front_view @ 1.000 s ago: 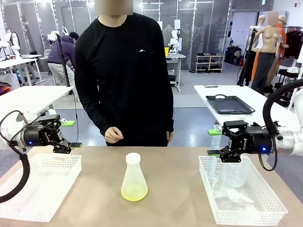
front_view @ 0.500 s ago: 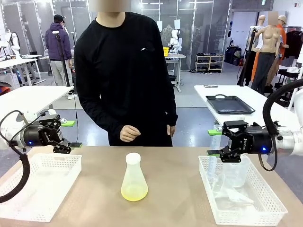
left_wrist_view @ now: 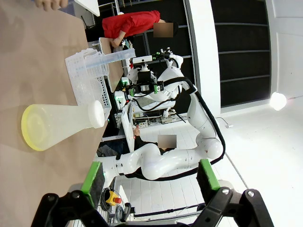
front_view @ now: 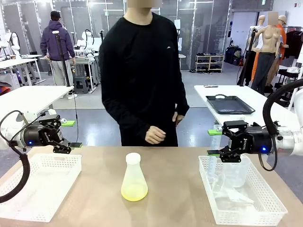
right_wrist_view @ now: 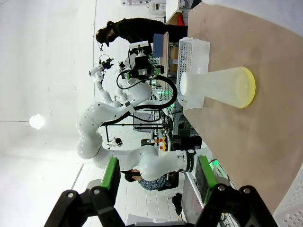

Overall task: Prepare the solutions needed for the experiment.
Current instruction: When the human places the Big flask in the center of the table, pick up the Big flask and place it in the left Organizing basket.

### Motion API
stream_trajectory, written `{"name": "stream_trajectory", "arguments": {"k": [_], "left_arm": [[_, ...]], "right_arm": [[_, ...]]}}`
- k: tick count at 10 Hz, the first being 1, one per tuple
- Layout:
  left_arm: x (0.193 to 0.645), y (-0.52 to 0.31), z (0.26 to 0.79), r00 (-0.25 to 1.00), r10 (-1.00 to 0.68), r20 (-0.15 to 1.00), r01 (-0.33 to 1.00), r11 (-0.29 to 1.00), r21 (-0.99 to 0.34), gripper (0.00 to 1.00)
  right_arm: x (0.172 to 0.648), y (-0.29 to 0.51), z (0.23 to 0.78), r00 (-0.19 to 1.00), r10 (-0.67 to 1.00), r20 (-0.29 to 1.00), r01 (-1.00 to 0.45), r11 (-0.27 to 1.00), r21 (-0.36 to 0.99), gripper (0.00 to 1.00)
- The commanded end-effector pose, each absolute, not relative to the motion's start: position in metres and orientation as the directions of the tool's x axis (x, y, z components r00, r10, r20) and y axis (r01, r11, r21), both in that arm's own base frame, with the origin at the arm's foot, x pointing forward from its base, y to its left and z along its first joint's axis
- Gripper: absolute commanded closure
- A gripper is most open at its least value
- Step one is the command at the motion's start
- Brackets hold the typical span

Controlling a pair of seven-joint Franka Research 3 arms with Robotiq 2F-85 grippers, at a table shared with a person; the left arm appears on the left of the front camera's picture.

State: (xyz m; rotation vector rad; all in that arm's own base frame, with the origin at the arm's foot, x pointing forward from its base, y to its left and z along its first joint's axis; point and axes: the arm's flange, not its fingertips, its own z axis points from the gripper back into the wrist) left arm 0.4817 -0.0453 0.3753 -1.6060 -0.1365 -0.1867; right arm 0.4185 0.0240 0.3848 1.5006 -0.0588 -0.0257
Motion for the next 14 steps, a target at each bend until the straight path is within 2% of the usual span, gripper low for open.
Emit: {"name": "stream_trajectory", "arguments": {"k": [1, 7, 8, 10, 12, 13, 14], "left_arm": [[0.480, -0.046, 0.377, 0.978, -0.032, 0.208, 0.206, -0.056, -0.977, 0.00], [0.482, -0.045, 0.375, 0.979, -0.027, 0.204, 0.202, -0.044, -0.978, 0.00], [0.474, -0.057, 0.385, 0.944, -0.073, 0.322, 0.321, -0.028, -0.947, 0.00], [0.462, -0.088, 0.401, 0.854, -0.123, 0.506, 0.501, -0.075, -0.862, 0.00], [0.454, -0.113, 0.423, 0.677, -0.173, 0.715, 0.708, -0.113, -0.697, 0.00], [0.452, -0.123, 0.432, 0.561, -0.186, 0.807, 0.787, -0.181, -0.589, 0.00], [0.452, -0.132, 0.438, 0.508, -0.177, 0.843, 0.821, -0.196, -0.536, 0.00]], "right_arm": [[0.417, 0.025, 0.384, 0.998, -0.059, 0.034, -0.030, 0.069, 0.997, 0.19], [0.417, 0.025, 0.384, 0.998, -0.059, 0.034, -0.030, 0.069, 0.997, 0.19], [0.417, 0.025, 0.384, 0.998, -0.059, 0.034, -0.030, 0.069, 0.997, 0.19], [0.417, 0.025, 0.384, 0.998, -0.059, 0.034, -0.030, 0.069, 0.997, 0.19], [0.417, 0.025, 0.384, 0.998, -0.059, 0.034, -0.030, 0.069, 0.997, 0.19], [0.417, 0.025, 0.384, 0.998, -0.059, 0.034, -0.030, 0.069, 0.997, 0.19], [0.417, 0.025, 0.384, 0.998, -0.059, 0.034, -0.030, 0.069, 0.997, 0.19]]}}
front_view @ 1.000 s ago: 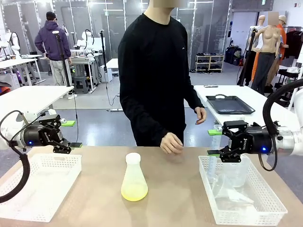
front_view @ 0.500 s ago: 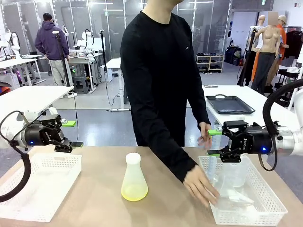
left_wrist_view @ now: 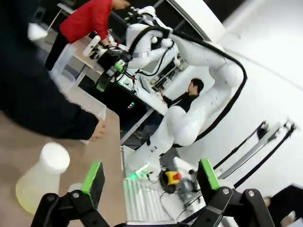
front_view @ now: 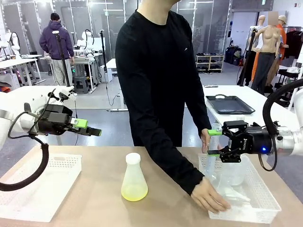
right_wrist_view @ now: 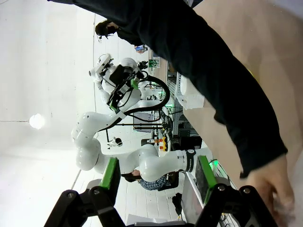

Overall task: Prepare the solutions needed for the experiment.
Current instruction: When the human places the Big flask in the center of the table, pick up the Big flask and place it in the left Organizing basket.

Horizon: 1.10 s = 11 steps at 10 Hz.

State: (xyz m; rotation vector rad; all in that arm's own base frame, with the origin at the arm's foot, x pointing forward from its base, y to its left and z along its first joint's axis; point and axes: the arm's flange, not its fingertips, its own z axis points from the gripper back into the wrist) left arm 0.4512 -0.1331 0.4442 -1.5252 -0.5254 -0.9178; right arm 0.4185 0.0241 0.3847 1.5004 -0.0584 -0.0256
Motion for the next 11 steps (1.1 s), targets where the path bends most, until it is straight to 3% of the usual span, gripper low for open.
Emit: {"name": "stream_trajectory", "arguments": {"k": [1, 2, 9, 10, 11], "left_arm": [[0.452, -0.142, 0.444, 0.496, -0.177, 0.850, 0.828, -0.199, -0.524, 0.00], [0.451, -0.133, 0.444, 0.584, -0.176, 0.792, 0.773, -0.179, -0.609, 0.00], [0.452, -0.133, 0.441, 0.577, -0.174, 0.798, 0.778, -0.180, -0.601, 0.00], [0.475, -0.135, 0.444, 0.404, -0.205, 0.891, 0.877, -0.188, -0.441, 0.00], [0.489, -0.138, 0.447, 0.339, -0.214, 0.916, 0.895, -0.228, -0.384, 0.00]], "right_arm": [[0.417, 0.025, 0.384, 0.998, -0.059, 0.034, -0.030, 0.069, 0.997, 0.19], [0.417, 0.025, 0.384, 0.998, -0.059, 0.034, -0.030, 0.069, 0.997, 0.19], [0.417, 0.025, 0.384, 0.998, -0.059, 0.034, -0.030, 0.069, 0.997, 0.19], [0.417, 0.025, 0.384, 0.998, -0.059, 0.034, -0.030, 0.069, 0.997, 0.19], [0.417, 0.025, 0.384, 0.998, -0.059, 0.034, -0.030, 0.069, 0.997, 0.19]]}}
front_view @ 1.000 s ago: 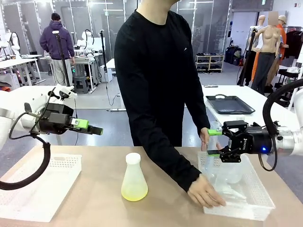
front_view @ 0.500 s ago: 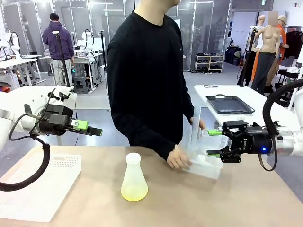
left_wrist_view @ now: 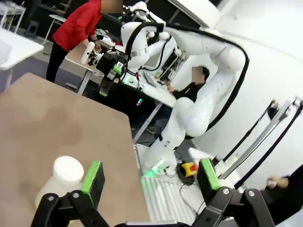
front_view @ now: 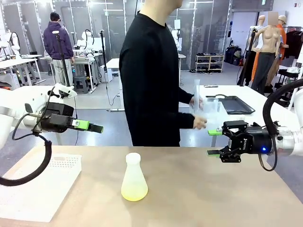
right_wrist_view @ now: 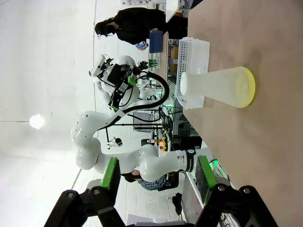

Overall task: Prepare the solutions needed for the experiment.
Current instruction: When the human places the Big flask in the center of the table, pick up the Big flask and place it in the left Organizing basket.

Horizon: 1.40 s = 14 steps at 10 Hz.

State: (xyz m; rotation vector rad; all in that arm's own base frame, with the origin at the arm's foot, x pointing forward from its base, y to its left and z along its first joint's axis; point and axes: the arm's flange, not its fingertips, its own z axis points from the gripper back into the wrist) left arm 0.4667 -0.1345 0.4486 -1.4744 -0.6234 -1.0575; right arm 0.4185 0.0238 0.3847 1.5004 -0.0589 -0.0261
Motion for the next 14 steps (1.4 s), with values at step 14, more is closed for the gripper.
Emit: {"name": "stream_trajectory", "arguments": {"k": [14], "left_arm": [[0.548, -0.179, 0.424, -0.142, -0.028, 0.990, 0.989, -0.045, 0.140, 0.00]], "right_arm": [[0.417, 0.025, 0.384, 0.998, -0.059, 0.034, -0.030, 0.069, 0.997, 0.19]]}}
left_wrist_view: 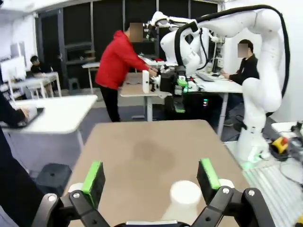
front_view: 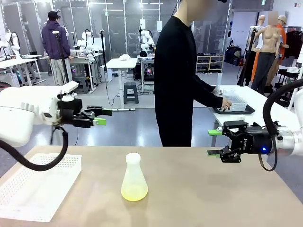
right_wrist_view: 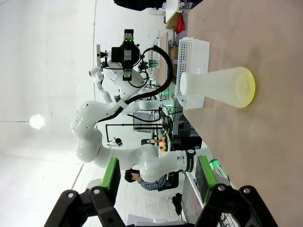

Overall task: Prepare the solutions needed for the experiment.
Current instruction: When the human places the Big flask in the center of the table, pick up the Big flask and place it in the left Organizing basket.

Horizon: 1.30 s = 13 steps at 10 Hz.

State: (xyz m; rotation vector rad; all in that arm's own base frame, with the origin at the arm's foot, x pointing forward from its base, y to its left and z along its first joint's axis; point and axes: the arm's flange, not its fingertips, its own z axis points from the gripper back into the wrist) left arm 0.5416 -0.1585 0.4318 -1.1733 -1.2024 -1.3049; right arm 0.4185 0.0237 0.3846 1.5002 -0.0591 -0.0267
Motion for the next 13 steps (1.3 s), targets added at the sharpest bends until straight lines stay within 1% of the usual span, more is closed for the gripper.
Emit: {"name": "stream_trajectory", "arguments": {"k": [1, 3, 4, 8, 9, 10, 11, 13], "left_arm": [[0.550, -0.192, 0.421, -0.197, -0.017, 0.980, 0.978, -0.067, 0.195, 0.00], [0.560, -0.221, 0.411, -0.197, -0.049, 0.979, 0.976, -0.104, 0.191, 0.00], [0.542, -0.199, 0.424, -0.169, -0.024, 0.985, 0.983, -0.073, 0.167, 0.00], [0.548, -0.204, 0.418, -0.179, -0.028, 0.984, 0.981, -0.076, 0.176, 0.00], [0.558, -0.207, 0.409, -0.168, -0.018, 0.986, 0.978, -0.130, 0.164, 0.00], [0.571, -0.208, 0.400, -0.172, -0.016, 0.985, 0.978, -0.120, 0.169, 0.00], [0.579, -0.207, 0.393, -0.169, 0.008, 0.986, 0.972, -0.165, 0.168, 0.00], [0.588, -0.212, 0.380, -0.219, 0.010, 0.976, 0.952, -0.218, 0.216, 0.00]], "right_arm": [[0.417, 0.025, 0.384, 0.998, -0.059, 0.034, -0.030, 0.069, 0.997, 0.19], [0.417, 0.025, 0.384, 0.998, -0.059, 0.034, -0.030, 0.069, 0.997, 0.19], [0.417, 0.025, 0.384, 0.998, -0.059, 0.034, -0.030, 0.069, 0.997, 0.19], [0.417, 0.025, 0.384, 0.998, -0.059, 0.034, -0.030, 0.069, 0.997, 0.19], [0.417, 0.025, 0.384, 0.998, -0.059, 0.034, -0.030, 0.069, 0.997, 0.19], [0.417, 0.025, 0.384, 0.998, -0.059, 0.034, -0.030, 0.069, 0.997, 0.19], [0.417, 0.025, 0.384, 0.998, -0.059, 0.034, -0.030, 0.069, 0.997, 0.19], [0.417, 0.025, 0.384, 0.998, -0.059, 0.034, -0.030, 0.069, 0.997, 0.19]]}}
